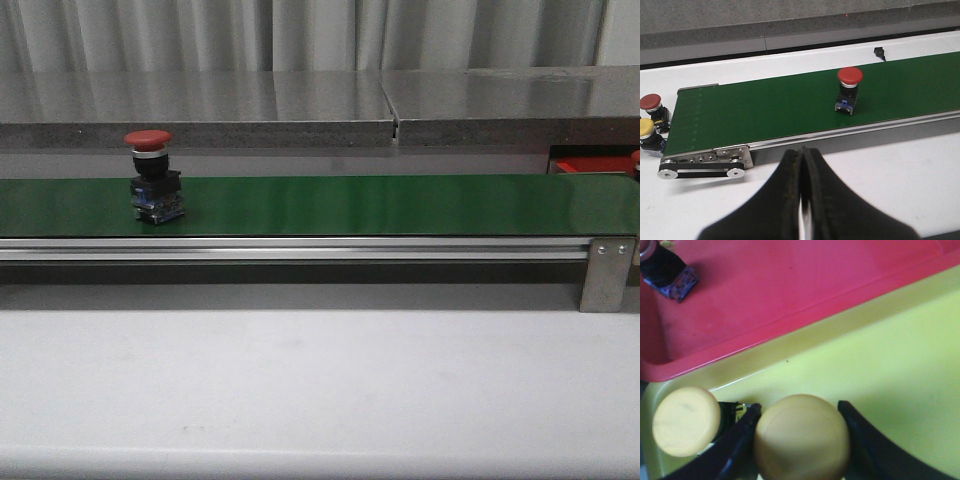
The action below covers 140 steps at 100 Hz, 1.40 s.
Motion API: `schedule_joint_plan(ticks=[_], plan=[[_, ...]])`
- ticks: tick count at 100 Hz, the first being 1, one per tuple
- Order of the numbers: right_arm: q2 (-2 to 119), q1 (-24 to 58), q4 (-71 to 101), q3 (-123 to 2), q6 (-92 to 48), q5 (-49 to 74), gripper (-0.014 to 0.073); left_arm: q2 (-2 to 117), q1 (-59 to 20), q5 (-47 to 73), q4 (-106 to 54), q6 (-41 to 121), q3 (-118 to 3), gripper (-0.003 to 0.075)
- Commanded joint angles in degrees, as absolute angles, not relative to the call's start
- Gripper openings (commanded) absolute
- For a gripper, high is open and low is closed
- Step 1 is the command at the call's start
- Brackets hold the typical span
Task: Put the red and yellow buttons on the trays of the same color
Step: 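Carry the yellow button to the yellow tray and release it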
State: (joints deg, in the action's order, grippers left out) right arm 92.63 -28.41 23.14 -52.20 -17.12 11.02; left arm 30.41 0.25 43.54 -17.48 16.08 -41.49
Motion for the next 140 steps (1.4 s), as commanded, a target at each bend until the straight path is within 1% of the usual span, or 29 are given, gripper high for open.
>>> schedule_joint_plan(ticks=[1,37,63,70,75,80,82,87,92,97,103,120,140], plan=[[92.01,-28.8,23.93,-53.88,-17.22,5.58,-0.0004,30.56,-0.18,39.47,-18.75,15.73,-42.9,-0.002],[99.85,-28.8,23.93,-62.11,-17.22,8.56,-0.0004,30.56,-0.18,39.47,-18.75,15.73,-42.9,-0.002],[102.65,-28.74,24.16,-63.94,-17.22,9.35,0.0004,30.56,-0.18,39.47,-18.75,15.73,-42.9,-0.002],[102.9,-28.74,24.31,-63.94,-17.22,9.91,0.0048,30.56,-0.18,39.47,-18.75,15.73,-42.9,-0.002],[102.9,-28.74,24.31,-63.94,-17.22,9.99,0.0114,30.56,-0.18,39.47,-18.75,15.73,-42.9,-0.002],[102.9,-28.74,24.31,-63.94,-17.22,9.99,0.0229,30.56,-0.18,39.47,-18.75,15.73,-42.9,-0.002],[102.9,-28.74,24.31,-63.94,-17.22,9.99,0.0262,30.56,-0.18,39.47,-18.75,15.73,-42.9,-0.002],[102.9,-28.74,24.31,-63.94,-17.22,9.99,0.0394,30.56,-0.18,39.47,-18.75,15.73,-42.9,-0.002],[102.9,-28.74,24.31,-63.94,-17.22,10.08,0.0489,30.56,-0.18,39.47,-18.75,15.73,-42.9,-0.002],[102.9,-28.74,24.31,-63.94,-17.22,10.37,0.0546,30.56,-0.18,39.47,-18.75,15.73,-42.9,-0.002],[102.69,-28.74,24.31,-63.94,-17.22,10.72,0.0564,30.56,-0.18,39.47,-18.75,15.73,-42.9,-0.002],[100.8,-28.74,24.31,-63.94,-17.22,11.1,0.0563,30.56,-0.18,39.47,-18.75,15.73,-42.9,-0.002],[95.88,-28.74,23.87,-63.12,-17.22,12.03,0.0563,30.56,-0.18,39.47,-18.75,15.73,-42.9,-0.002]])
